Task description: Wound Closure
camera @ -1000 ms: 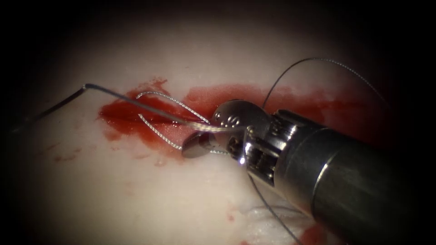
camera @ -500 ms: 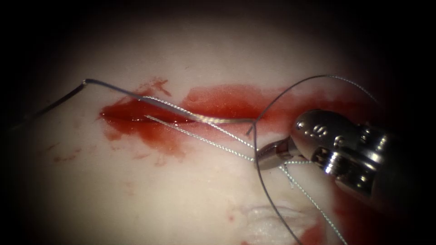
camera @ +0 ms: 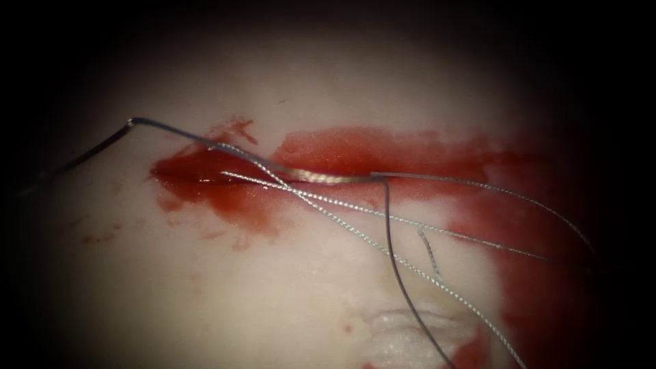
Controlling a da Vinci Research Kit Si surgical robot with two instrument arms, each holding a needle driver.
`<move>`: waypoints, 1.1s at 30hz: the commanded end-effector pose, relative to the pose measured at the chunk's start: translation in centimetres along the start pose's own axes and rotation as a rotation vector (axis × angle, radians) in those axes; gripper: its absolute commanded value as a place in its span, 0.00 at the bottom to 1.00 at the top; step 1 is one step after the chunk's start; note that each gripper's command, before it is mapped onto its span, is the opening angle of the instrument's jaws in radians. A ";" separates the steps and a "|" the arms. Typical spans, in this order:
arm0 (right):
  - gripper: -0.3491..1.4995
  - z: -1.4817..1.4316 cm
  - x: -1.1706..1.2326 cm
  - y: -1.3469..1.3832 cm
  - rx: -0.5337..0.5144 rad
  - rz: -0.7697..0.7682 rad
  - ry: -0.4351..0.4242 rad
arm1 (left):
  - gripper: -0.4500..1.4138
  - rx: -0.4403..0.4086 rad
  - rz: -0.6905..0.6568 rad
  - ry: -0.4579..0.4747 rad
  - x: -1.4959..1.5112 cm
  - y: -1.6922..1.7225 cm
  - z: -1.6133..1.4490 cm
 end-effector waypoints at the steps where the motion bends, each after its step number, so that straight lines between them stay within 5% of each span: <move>1: 0.00 -0.01 -0.02 0.07 -0.012 0.008 0.011 | 0.00 0.003 0.007 -0.003 -0.10 -0.09 0.03; 14: 0.00 -0.21 -0.32 0.10 -0.038 0.088 -0.004 | 0.00 0.003 0.005 -0.004 -0.10 -0.10 0.02; 33: 0.00 -0.59 -1.10 0.14 -0.096 0.196 -0.051 | 0.00 0.003 0.005 -0.005 -0.10 -0.10 0.03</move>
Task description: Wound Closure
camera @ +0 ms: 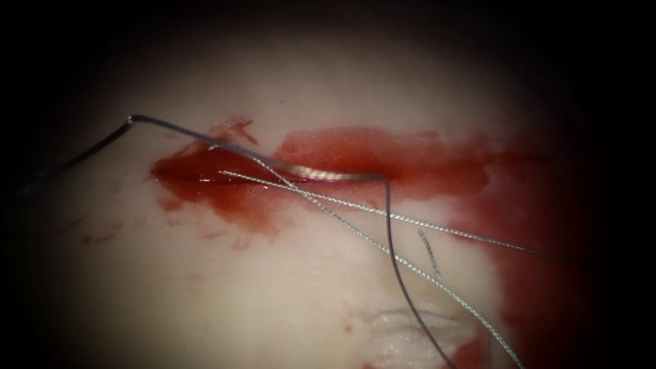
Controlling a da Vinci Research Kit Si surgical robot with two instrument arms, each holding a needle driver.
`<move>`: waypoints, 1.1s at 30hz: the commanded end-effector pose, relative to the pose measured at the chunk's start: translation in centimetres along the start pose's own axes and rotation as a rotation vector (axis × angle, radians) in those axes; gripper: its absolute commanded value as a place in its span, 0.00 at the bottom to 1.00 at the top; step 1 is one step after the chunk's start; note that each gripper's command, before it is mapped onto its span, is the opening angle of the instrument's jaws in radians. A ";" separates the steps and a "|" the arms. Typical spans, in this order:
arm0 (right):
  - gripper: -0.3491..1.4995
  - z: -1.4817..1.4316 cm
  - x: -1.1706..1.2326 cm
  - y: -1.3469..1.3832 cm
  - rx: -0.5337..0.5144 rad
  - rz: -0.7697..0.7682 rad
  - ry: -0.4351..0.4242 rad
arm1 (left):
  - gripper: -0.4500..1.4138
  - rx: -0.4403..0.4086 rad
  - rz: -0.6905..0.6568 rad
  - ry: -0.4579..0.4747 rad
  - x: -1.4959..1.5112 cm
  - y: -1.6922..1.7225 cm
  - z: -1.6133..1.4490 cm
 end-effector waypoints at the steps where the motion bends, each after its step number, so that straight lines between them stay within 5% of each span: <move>1: 0.00 0.01 0.05 0.07 -0.003 0.000 0.003 | 0.00 0.004 0.007 -0.002 -0.10 -0.09 0.03; 17: 0.00 -0.18 -0.59 0.25 -0.062 0.123 -0.094 | 0.00 0.004 0.006 -0.004 -0.10 -0.10 0.03; 33: 0.00 -0.21 -0.82 0.27 -0.065 0.190 -0.195 | 0.00 0.004 0.006 -0.004 -0.10 -0.10 0.03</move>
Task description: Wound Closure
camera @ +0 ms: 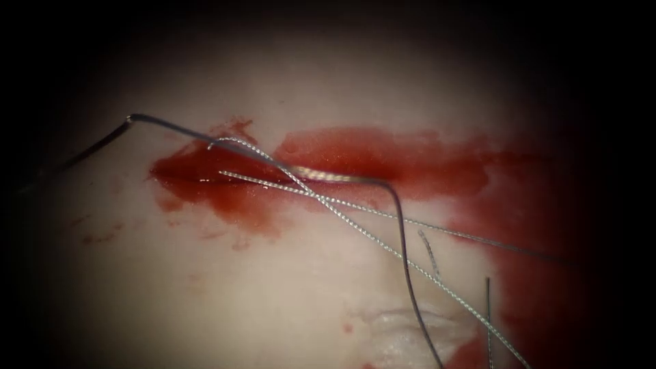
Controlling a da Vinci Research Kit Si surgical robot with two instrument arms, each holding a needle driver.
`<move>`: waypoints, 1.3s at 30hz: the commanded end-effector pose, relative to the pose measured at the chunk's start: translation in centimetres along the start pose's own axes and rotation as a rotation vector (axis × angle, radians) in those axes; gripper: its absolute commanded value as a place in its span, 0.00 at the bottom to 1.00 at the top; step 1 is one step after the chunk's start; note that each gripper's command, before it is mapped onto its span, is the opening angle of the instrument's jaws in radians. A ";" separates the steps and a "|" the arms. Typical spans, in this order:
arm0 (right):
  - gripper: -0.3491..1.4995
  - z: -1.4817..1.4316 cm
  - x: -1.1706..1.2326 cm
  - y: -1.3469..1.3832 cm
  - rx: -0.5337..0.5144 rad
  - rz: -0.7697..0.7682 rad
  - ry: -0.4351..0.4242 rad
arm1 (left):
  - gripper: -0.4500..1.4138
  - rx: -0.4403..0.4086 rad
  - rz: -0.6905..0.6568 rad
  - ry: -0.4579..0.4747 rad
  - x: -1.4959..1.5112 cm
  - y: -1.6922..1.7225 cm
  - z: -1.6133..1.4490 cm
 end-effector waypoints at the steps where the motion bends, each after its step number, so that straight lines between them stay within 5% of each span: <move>1: 0.10 -0.03 0.17 0.02 -0.003 -0.001 0.090 | 0.00 0.004 0.007 -0.002 -0.10 -0.09 0.03; 4: 0.38 -0.16 0.32 0.00 -0.011 -0.083 0.193 | 0.00 0.003 0.007 -0.003 -0.10 -0.08 0.04; 7: 0.74 -0.47 0.78 -0.20 -0.047 -0.158 0.292 | 0.00 0.003 0.008 -0.003 -0.10 -0.07 0.04; 9: 0.81 -0.58 1.03 -0.33 -0.083 -0.192 0.345 | 0.00 0.003 0.008 -0.003 -0.10 -0.07 0.04; 13: 0.78 -0.74 1.70 -0.72 -0.112 -0.302 0.362 | 0.00 0.003 0.008 -0.003 -0.10 -0.08 0.04; 15: 0.72 -0.71 2.09 -0.95 -0.044 -0.325 0.447 | 0.00 0.003 0.008 -0.003 -0.10 -0.08 0.04; 17: 0.70 -0.66 2.31 -1.11 -0.051 -0.366 0.491 | 0.00 0.003 0.008 -0.003 -0.10 -0.08 0.04; 20: 0.70 -0.42 2.99 -1.54 -0.078 -0.378 0.595 | 0.00 0.003 0.008 -0.003 -0.10 -0.08 0.04; 25: 0.70 -0.18 3.58 -1.87 0.053 -0.406 0.570 | 0.00 0.003 0.008 -0.003 -0.10 -0.08 0.04; 29: 0.55 0.18 4.14 -2.26 0.107 -0.471 0.522 | 0.00 0.003 0.007 -0.003 -0.10 -0.08 0.04; 36: 0.61 0.52 4.56 -2.72 0.186 -0.536 0.466 | 0.00 0.004 0.006 -0.003 -0.10 -0.09 0.04; 39: 0.36 0.61 4.66 -2.95 0.208 -0.578 0.445 | 0.00 0.004 0.006 -0.003 -0.10 -0.09 0.04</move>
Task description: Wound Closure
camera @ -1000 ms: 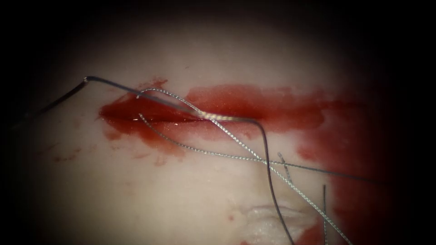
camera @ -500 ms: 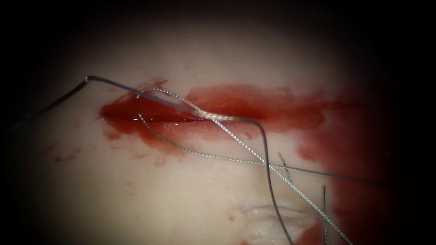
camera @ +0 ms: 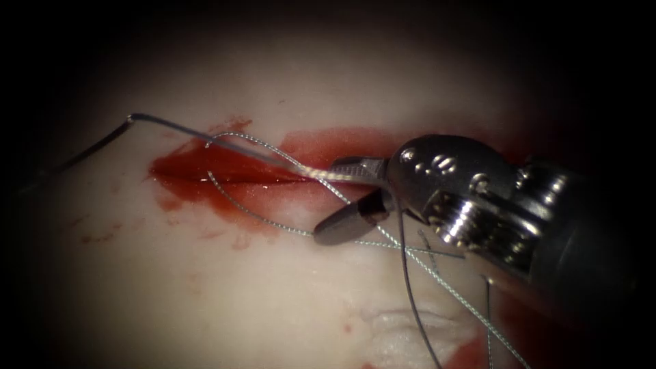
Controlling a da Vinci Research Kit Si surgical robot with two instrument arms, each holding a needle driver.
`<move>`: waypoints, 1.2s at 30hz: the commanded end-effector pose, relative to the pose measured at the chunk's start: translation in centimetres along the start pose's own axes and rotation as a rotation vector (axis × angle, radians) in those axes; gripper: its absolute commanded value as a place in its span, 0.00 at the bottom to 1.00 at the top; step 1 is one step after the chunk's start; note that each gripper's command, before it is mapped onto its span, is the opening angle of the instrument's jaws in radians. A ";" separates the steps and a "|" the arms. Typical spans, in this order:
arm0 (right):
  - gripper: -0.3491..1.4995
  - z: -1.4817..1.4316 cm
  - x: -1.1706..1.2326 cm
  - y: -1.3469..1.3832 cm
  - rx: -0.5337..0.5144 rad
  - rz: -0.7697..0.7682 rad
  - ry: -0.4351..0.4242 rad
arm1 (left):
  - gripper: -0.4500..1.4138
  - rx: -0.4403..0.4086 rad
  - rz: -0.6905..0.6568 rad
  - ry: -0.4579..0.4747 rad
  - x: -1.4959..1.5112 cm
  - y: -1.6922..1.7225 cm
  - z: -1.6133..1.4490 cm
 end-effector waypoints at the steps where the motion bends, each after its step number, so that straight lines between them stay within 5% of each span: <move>1: 0.31 0.11 0.18 -0.01 0.013 -0.024 -0.001 | 0.00 0.004 0.007 -0.002 -0.10 -0.09 0.03; 10: 0.28 0.41 0.17 -0.04 0.070 -0.113 -0.083 | 0.00 0.004 0.007 -0.002 -0.10 -0.09 0.03; 15: 0.48 0.55 0.15 0.04 0.070 -0.143 -0.131 | 0.00 0.004 0.007 -0.002 -0.10 -0.09 0.03; 27: 0.45 0.67 0.29 0.19 0.007 -0.171 -0.119 | 0.00 0.003 0.007 -0.003 -0.10 -0.08 0.03; 36: 0.45 0.80 0.18 0.38 -0.037 -0.179 -0.197 | 0.00 0.003 0.007 -0.002 -0.10 -0.08 0.03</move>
